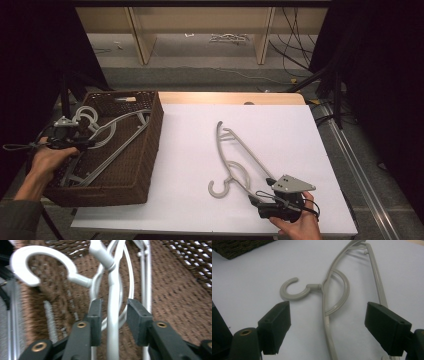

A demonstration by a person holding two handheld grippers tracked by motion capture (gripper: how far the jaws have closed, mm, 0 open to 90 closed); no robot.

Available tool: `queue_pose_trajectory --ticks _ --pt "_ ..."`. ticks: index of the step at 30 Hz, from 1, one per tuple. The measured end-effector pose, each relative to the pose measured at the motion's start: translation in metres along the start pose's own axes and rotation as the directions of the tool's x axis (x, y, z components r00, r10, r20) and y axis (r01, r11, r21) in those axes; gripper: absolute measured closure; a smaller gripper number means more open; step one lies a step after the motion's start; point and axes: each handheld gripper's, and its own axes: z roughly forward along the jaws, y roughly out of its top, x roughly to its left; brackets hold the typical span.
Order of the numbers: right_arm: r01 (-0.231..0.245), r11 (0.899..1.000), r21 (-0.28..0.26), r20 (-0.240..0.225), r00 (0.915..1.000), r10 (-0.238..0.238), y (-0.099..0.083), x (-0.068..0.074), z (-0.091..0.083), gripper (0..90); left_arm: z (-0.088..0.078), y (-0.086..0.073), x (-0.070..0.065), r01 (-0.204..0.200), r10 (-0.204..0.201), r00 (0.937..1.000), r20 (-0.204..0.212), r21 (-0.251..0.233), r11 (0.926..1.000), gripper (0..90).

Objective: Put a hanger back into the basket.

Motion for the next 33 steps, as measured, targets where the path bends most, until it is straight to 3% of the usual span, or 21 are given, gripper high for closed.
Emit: queue_pose_trajectory --ticks 2,3,7,9,11,16,17,19,22,23,25,27,29,33 --pt "-0.006 1.0 0.001 0.0 1.0 0.006 0.0 0.0 0.0 21.9 -0.003 0.0 0.001 0.015 -0.015 0.9995 -0.026 -0.011 0.9998 60.1" --pt "-0.006 1.0 0.002 0.001 1.0 0.006 0.0 0.0 0.0 21.9 -0.005 0.0 0.003 0.004 -0.005 0.9992 -0.039 -0.025 0.9997 57.2" --pt "0.0 1.0 0.003 0.0 1.0 0.0 0.0 0.0 0.0 21.9 -0.016 0.005 0.0 0.01 -0.013 0.999 -0.043 -0.064 0.9979 50.9" --pt "0.005 1.0 0.004 0.003 1.0 -0.005 0.0 0.0 0.0 21.7 -0.02 0.007 -0.003 0.01 -0.014 0.9991 -0.04 -0.086 0.9963 46.4" --pt "0.002 1.0 -0.002 0.006 1.0 -0.002 0.0 0.0 0.001 21.7 -0.026 0.009 -0.007 -0.015 0.01 0.9989 -0.045 -0.109 0.9939 41.7" --pt "-0.007 1.0 0.004 0.003 1.0 0.007 0.0 0.0 0.0 21.7 -0.037 0.014 -0.025 -0.03 0.029 0.9995 -0.007 -0.143 0.9892 33.7" --pt "-0.007 1.0 0.001 0.005 1.0 0.007 0.0 0.0 0.0 21.7 -0.039 0.015 -0.033 -0.011 0.012 0.9999 0.007 -0.175 0.9845 31.9" --pt "-0.003 1.0 -0.002 0.01 0.9999 0.003 0.0 0.0 0.0 21.7 -0.043 0.017 -0.044 -0.015 0.018 0.9997 0.015 -0.201 0.9795 28.8" --pt "-0.008 1.0 0.001 0.004 1.0 0.008 0.0 0.0 0.0 21.7 -0.051 0.02 -0.064 -0.006 0.023 0.998 0.059 -0.271 0.9625 26.7" --pt "-0.008 1.0 0.002 0.004 1.0 0.008 0.0 0.0 0.0 21.7 -0.056 0.02 -0.075 -0.013 0.041 0.995 0.091 -0.299 0.9543 26.3" --pt "-0.007 1.0 0.001 0.004 1.0 0.007 0.0 0.0 0.0 21.7 -0.059 0.021 -0.087 -0.022 0.06 0.9918 0.112 -0.319 0.9475 26.4" --pt "-0.008 1.0 0.002 0.005 1.0 0.008 0.0 0.0 0.0 21.6 -0.065 0.021 -0.107 -0.034 0.087 0.9873 0.133 -0.357 0.9334 26.3" --pt "-0.011 1.0 0.002 0.004 0.9999 0.011 0.0 0.001 0.0 21.6 -0.069 0.021 -0.119 -0.025 0.087 0.9857 0.144 -0.388 0.9215 24.9" --pt "-0.008 1.0 0.001 0.002 1.0 0.008 0.0 0.0 0.0 21.6 -0.075 0.018 -0.146 -0.023 0.117 0.9743 0.193 -0.432 0.9018 24.9"
